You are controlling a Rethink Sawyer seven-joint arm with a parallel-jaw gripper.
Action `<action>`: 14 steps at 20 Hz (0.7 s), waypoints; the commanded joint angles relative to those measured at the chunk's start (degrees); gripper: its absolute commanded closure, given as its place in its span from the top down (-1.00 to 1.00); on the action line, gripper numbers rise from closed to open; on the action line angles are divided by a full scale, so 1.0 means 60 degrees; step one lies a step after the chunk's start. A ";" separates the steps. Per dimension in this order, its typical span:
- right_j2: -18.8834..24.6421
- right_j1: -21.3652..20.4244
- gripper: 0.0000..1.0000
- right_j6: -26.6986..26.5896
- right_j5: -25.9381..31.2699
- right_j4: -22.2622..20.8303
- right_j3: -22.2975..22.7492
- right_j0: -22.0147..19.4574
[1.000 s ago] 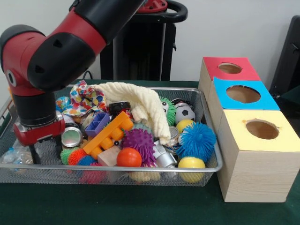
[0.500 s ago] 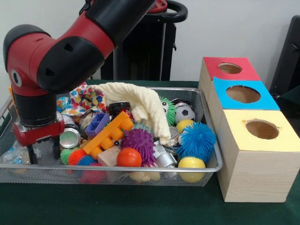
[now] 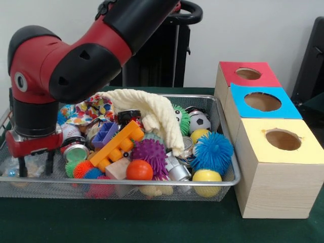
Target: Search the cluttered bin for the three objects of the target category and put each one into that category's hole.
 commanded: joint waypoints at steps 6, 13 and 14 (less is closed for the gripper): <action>-0.0469 0.0407 1.00 0.1974 0.1957 0.0580 0.0897 -0.0126; -0.0684 0.0862 1.00 0.2925 0.1295 0.0429 0.1208 0.0192; -0.0658 0.0898 1.00 0.2973 0.1216 0.0433 0.1193 0.0203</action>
